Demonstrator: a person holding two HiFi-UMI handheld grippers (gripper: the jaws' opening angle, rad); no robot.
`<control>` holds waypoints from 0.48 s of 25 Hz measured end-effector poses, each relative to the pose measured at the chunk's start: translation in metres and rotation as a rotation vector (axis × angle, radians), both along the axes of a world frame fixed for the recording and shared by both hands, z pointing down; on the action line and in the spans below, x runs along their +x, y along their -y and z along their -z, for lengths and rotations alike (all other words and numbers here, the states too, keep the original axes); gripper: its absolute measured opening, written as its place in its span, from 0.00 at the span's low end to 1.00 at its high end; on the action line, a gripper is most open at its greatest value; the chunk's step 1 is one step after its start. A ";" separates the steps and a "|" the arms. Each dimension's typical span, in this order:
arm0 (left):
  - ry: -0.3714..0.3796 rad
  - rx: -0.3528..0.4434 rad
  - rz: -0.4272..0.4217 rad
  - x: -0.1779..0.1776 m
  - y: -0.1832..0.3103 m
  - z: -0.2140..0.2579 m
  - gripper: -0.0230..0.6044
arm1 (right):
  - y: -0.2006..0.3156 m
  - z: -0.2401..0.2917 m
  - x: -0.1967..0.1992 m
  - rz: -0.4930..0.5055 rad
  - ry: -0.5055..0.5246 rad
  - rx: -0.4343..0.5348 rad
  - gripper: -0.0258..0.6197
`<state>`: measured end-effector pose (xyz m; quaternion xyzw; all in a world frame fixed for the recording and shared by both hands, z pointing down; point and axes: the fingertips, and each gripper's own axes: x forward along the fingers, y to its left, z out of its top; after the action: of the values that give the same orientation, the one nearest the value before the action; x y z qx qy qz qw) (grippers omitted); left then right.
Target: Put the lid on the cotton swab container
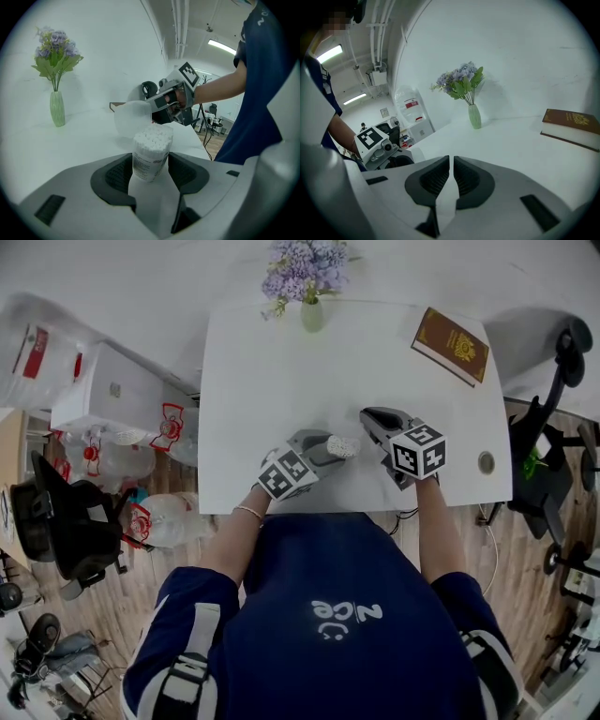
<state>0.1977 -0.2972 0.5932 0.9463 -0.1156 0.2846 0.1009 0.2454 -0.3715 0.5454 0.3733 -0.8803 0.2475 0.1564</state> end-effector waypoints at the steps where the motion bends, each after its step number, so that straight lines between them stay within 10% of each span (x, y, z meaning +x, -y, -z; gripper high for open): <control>1: 0.001 -0.001 0.000 0.000 0.000 0.000 0.45 | -0.002 0.002 0.000 -0.003 0.007 0.007 0.13; 12: 0.012 0.008 -0.005 0.002 -0.001 -0.002 0.45 | -0.021 0.022 -0.010 0.002 0.012 0.084 0.13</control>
<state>0.1995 -0.2965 0.5950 0.9453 -0.1150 0.2900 0.0955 0.2357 -0.3502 0.5232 0.3773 -0.8911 0.2126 0.1355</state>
